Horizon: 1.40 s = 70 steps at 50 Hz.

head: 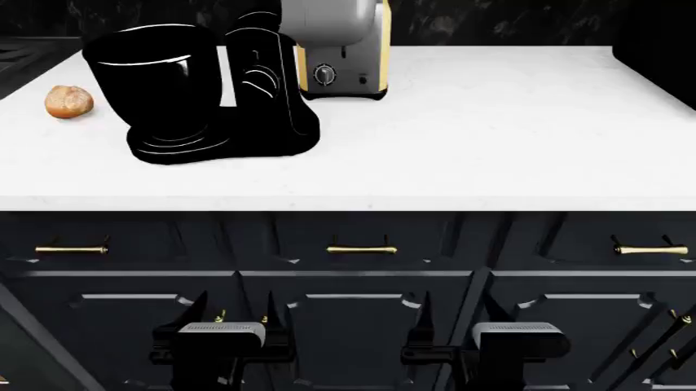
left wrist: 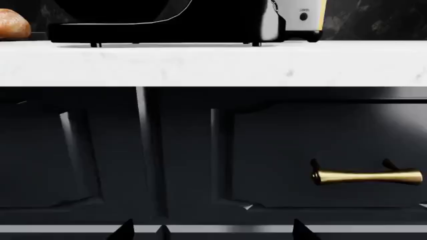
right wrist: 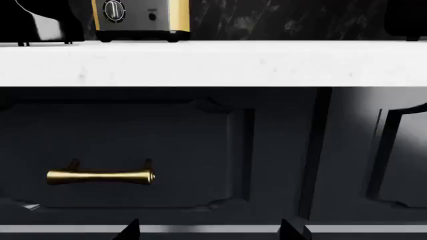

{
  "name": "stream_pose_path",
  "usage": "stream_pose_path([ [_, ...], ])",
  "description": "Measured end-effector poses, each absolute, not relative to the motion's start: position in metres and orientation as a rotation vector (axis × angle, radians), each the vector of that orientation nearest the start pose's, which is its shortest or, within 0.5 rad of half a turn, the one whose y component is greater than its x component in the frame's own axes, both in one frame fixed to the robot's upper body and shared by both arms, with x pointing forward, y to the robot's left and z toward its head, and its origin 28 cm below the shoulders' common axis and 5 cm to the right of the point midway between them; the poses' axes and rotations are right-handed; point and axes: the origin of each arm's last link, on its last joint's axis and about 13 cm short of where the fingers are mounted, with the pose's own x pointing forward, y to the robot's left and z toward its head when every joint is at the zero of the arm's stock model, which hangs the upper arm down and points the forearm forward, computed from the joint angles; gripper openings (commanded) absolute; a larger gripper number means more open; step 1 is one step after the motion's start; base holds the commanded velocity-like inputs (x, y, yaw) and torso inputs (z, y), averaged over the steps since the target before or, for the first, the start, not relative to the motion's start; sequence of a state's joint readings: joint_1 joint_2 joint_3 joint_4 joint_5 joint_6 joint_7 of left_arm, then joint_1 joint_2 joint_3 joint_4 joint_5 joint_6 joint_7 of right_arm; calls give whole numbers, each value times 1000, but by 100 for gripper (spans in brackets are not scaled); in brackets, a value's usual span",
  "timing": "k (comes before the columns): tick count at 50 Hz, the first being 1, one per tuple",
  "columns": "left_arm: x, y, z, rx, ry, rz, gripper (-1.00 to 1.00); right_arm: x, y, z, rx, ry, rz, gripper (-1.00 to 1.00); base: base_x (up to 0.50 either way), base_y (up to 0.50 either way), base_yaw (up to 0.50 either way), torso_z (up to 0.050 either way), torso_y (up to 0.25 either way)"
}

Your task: Place the bread in the stand mixer bowl.

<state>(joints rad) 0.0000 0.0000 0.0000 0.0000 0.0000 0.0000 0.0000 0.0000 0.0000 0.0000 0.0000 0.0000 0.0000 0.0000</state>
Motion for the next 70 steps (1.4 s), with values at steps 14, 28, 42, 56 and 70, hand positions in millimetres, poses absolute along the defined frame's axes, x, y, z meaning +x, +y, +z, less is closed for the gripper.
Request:
stream_pose_path([
  [14,221,224,90,73,-78,-9,100,223,-118,89,-19,-64,-38,100,0,0,0,0,0],
  [28,209,252,194,112,-157,41,100,218,-139,201,11,-163,-26,100,0,0,0,0,0],
  [42,187,268,232,118,-211,125,100,201,-148,236,38,-215,-52,100,0,464,0,0,0],
  [56,181,274,249,144,-253,181,100,139,-196,286,24,-463,-336,100,0,500,0,0,0],
  [70,180,275,254,152,-269,196,100,103,-203,302,37,-535,-368,100,129,177,0,0,0],
])
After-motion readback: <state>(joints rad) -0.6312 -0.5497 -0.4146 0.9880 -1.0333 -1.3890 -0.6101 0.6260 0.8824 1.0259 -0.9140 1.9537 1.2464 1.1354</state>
